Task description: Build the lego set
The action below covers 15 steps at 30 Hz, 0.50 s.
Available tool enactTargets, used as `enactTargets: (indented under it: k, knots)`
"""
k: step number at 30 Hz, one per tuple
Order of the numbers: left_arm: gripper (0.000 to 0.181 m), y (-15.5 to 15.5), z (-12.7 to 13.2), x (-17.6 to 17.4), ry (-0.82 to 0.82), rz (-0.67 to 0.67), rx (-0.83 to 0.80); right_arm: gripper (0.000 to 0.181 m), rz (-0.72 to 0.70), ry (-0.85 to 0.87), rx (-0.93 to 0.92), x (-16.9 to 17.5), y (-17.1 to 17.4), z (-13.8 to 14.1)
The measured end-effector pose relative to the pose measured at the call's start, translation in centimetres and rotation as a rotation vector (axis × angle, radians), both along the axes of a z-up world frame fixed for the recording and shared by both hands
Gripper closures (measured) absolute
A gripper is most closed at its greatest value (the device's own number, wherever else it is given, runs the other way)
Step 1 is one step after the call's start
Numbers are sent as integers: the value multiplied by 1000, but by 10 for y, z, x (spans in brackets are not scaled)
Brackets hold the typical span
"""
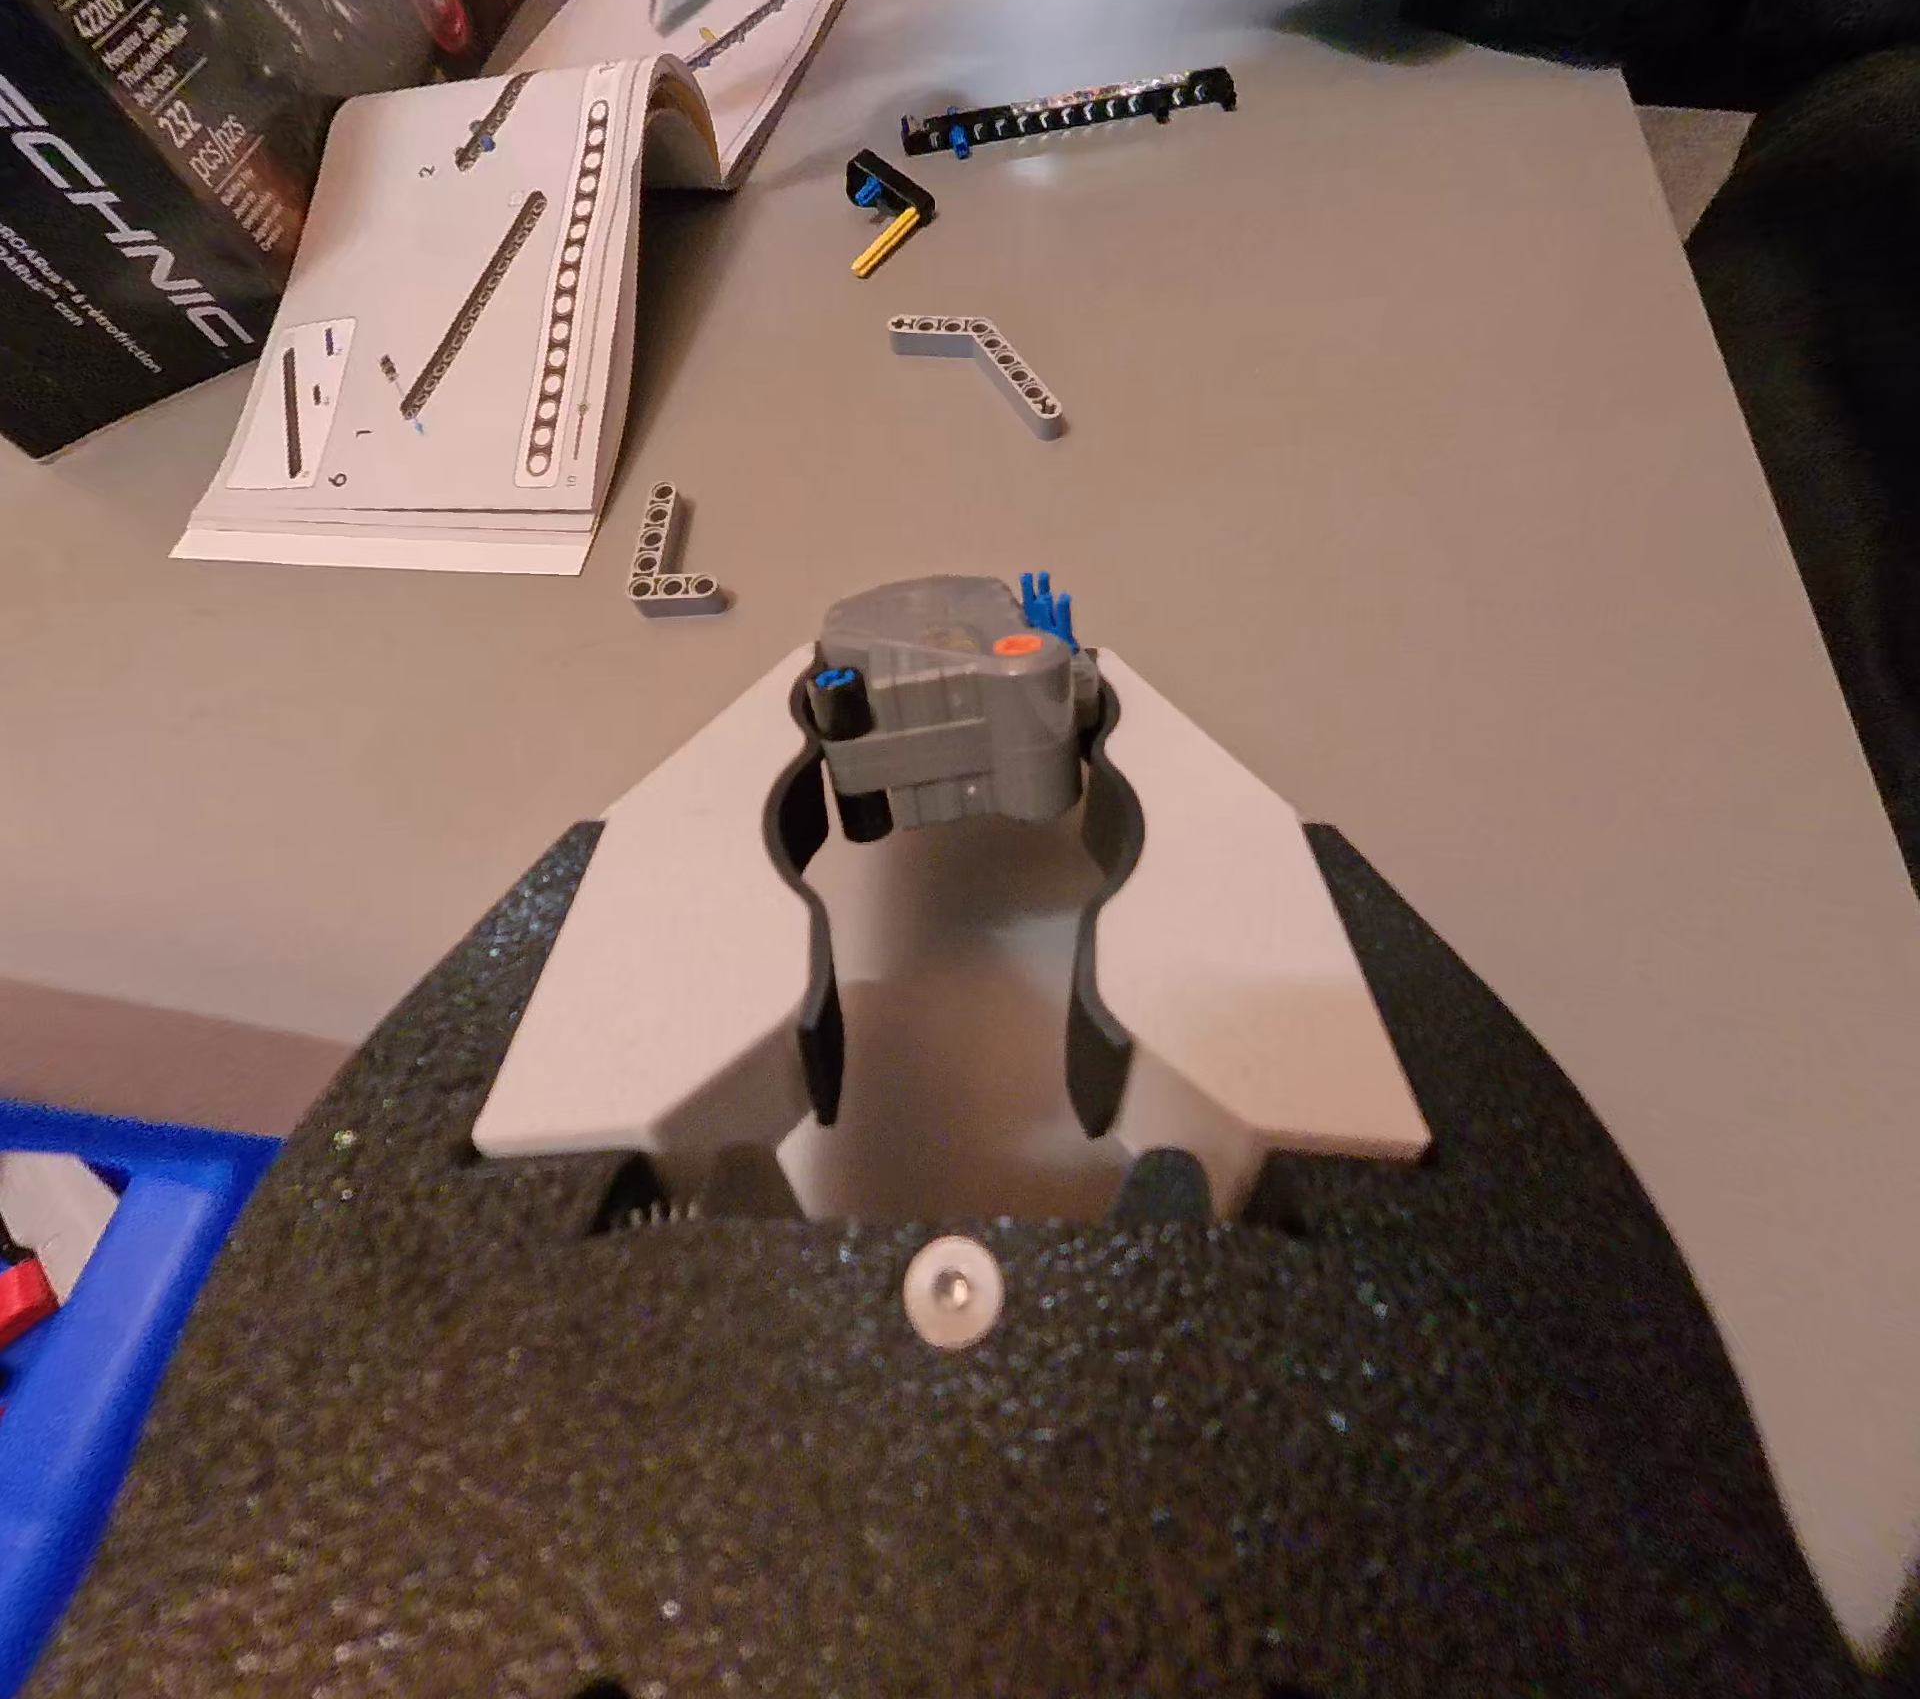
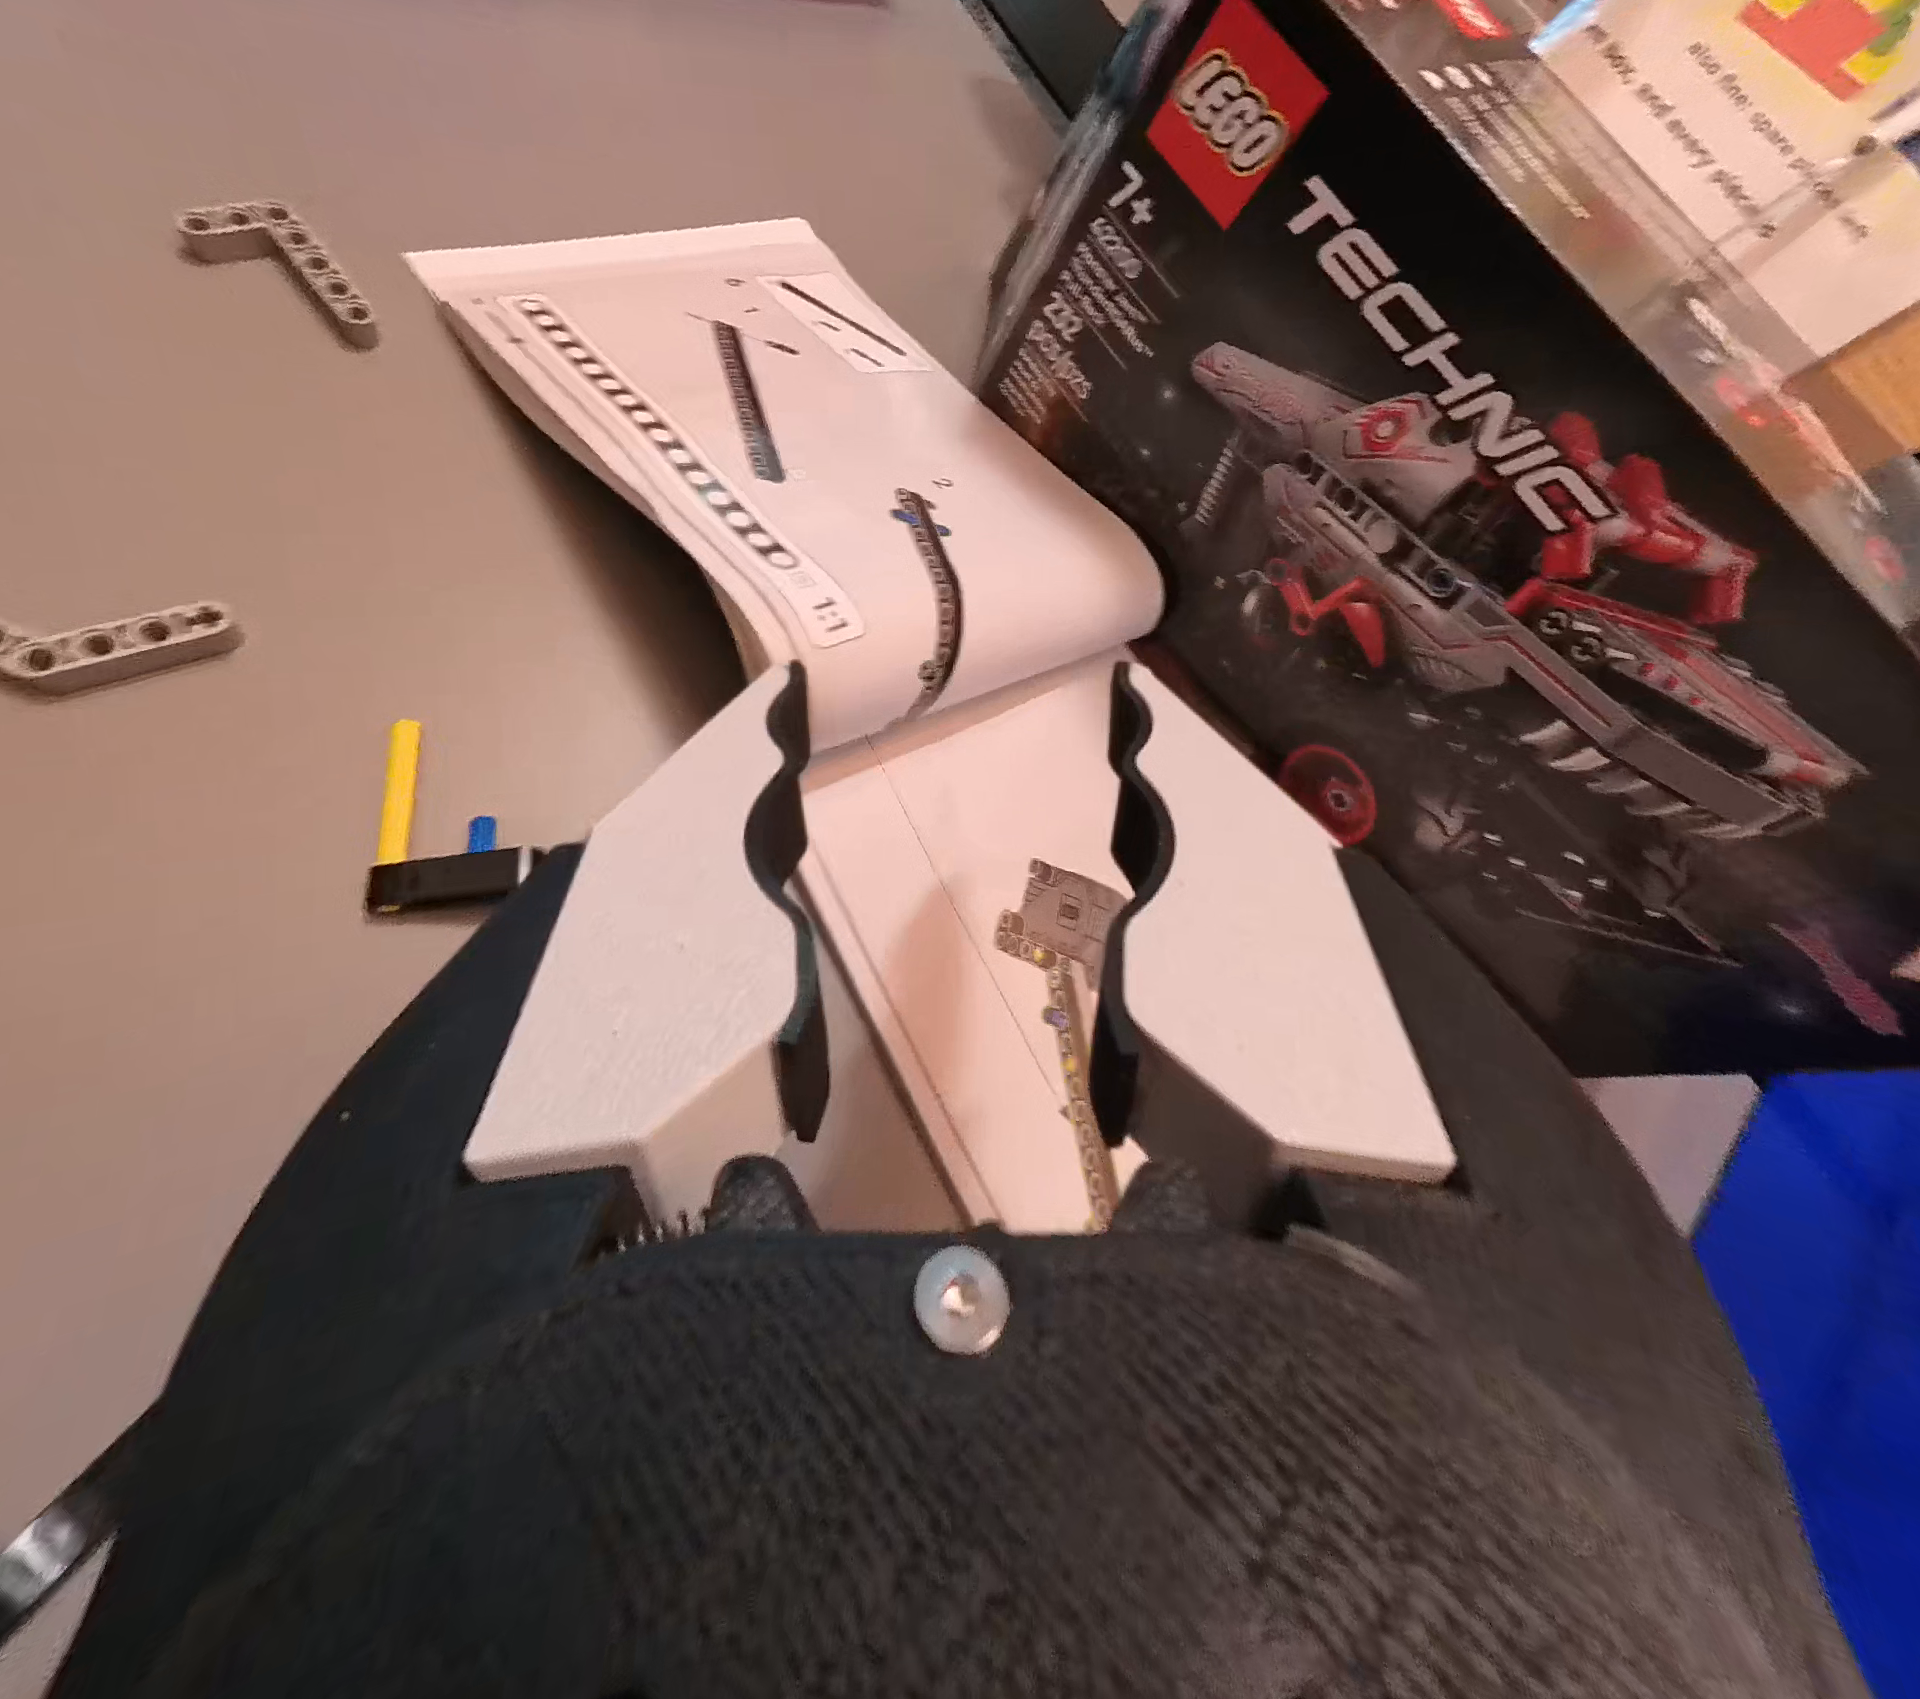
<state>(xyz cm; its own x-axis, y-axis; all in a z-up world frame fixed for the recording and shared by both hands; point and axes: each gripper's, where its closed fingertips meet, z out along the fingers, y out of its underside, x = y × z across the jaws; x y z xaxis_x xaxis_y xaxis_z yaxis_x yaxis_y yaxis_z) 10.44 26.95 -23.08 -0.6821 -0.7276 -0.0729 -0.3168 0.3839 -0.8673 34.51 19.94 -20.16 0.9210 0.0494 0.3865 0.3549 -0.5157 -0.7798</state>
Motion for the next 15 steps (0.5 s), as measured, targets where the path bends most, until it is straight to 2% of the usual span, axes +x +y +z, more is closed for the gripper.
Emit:
enactTargets:
  k: [3, 9, 15]
  knots:
    - [137, 0, 0, 0, 5, -2, -4, 122, 79, 58, 10, -17, 2, 1]
    - [137, -1, -2, 0, 10, -5, 9, 124, 36, -32, -62, -7, 1, -12]
    - [137, -1, -2, 0, 10, -6, 5, 128, -6, -11, -17, 3, -6, -5]
